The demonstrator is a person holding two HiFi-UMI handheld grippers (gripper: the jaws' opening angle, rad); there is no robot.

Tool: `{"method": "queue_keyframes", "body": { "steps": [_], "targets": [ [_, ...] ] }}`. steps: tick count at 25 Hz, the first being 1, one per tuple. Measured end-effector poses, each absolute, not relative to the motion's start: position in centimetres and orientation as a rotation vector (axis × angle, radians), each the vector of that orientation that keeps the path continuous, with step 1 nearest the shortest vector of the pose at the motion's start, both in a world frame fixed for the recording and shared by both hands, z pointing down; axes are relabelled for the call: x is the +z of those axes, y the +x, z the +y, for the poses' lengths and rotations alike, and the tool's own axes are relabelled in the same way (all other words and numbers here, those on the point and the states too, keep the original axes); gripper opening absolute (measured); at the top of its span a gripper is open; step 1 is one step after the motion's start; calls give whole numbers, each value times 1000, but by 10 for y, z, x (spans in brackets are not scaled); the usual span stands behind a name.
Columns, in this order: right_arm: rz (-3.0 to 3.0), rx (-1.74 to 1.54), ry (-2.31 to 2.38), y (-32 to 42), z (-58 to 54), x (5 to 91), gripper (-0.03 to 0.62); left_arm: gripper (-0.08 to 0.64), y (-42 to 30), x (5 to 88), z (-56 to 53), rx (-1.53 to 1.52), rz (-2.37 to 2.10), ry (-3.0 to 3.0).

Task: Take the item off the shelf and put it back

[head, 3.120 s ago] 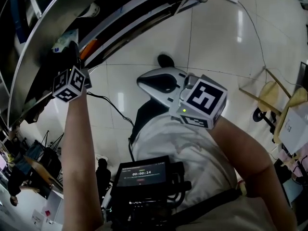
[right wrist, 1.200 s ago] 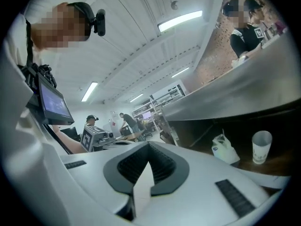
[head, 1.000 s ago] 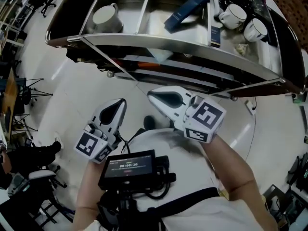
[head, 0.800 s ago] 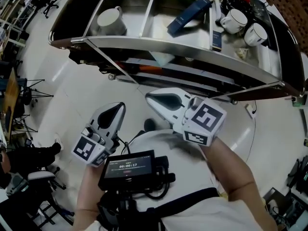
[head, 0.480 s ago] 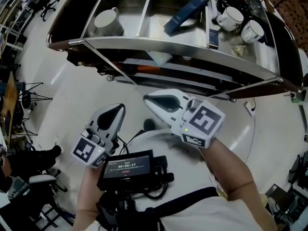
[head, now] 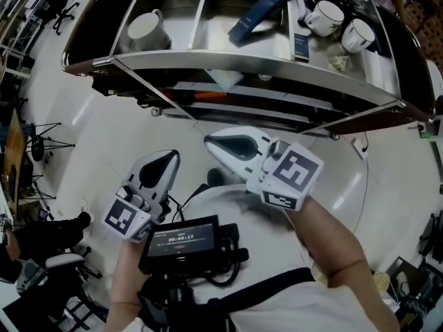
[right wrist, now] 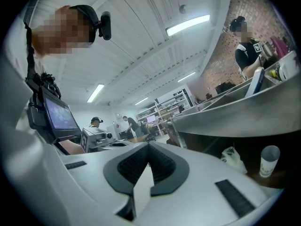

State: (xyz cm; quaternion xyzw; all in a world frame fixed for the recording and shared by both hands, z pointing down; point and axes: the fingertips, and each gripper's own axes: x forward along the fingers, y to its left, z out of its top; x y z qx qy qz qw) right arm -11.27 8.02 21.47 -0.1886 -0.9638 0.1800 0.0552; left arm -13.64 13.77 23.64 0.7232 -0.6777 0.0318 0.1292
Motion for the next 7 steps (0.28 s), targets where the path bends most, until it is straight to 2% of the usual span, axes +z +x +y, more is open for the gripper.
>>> {"method": "queue_keyframes", "body": {
  "steps": [7],
  "targets": [
    [-2938,533,-587,-117,83,212,3,3,-137,233,140,99,-1975,2110]
  ]
}}
